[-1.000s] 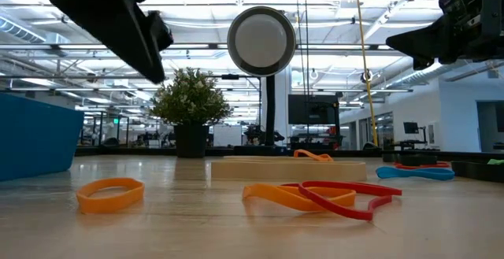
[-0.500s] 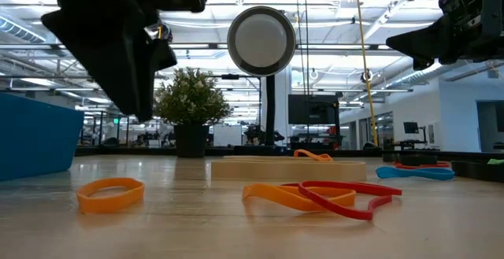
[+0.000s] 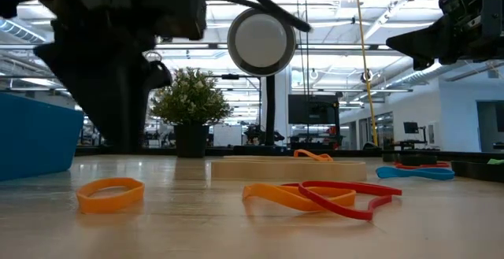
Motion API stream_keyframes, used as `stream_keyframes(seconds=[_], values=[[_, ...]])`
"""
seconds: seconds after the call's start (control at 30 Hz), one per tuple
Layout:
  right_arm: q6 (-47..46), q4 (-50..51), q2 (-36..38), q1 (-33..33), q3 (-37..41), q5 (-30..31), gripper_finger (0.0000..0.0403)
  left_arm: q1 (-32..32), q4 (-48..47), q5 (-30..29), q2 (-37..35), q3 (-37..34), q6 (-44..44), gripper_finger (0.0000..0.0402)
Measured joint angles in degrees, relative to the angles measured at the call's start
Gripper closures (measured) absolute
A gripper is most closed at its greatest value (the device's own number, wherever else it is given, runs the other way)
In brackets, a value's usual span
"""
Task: Pick and place rubber bands into bin
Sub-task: Put the bottom left orange rubber band into the blue bin
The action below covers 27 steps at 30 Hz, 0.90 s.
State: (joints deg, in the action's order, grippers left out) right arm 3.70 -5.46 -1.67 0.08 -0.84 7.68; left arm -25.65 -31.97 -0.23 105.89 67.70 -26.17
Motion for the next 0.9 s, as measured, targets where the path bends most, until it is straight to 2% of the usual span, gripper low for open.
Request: stream_keyframes(seconds=[0.17, 0.43, 0.53, 0.77, 0.9], values=[[0.00, 0.39, -0.22, 0.00, 0.00, -0.02, 0.0399, -0.04, 2.71, 1.81, 3.42, 0.01, 0.12, 0.0277], [0.00, 0.18, -0.46, 0.00, 0.00, 0.00, 0.0399, 0.01, 2.55, 3.33, 5.13, 0.29, -1.11, 0.0280], [0.00, 0.18, -0.48, 0.00, 0.00, 0.00, 0.0399, 0.03, 2.36, 3.54, 5.22, 0.27, -1.10, 0.0300], [0.11, 0.16, -0.48, 0.00, 0.00, 0.02, 0.0399, 0.14, 2.19, 3.85, 5.26, 0.17, -0.52, 0.0391], [0.20, 0.16, -0.48, 0.00, 0.00, 0.02, 0.0399, 0.14, 2.14, 4.00, 4.96, 0.13, 0.03, 0.0390]])
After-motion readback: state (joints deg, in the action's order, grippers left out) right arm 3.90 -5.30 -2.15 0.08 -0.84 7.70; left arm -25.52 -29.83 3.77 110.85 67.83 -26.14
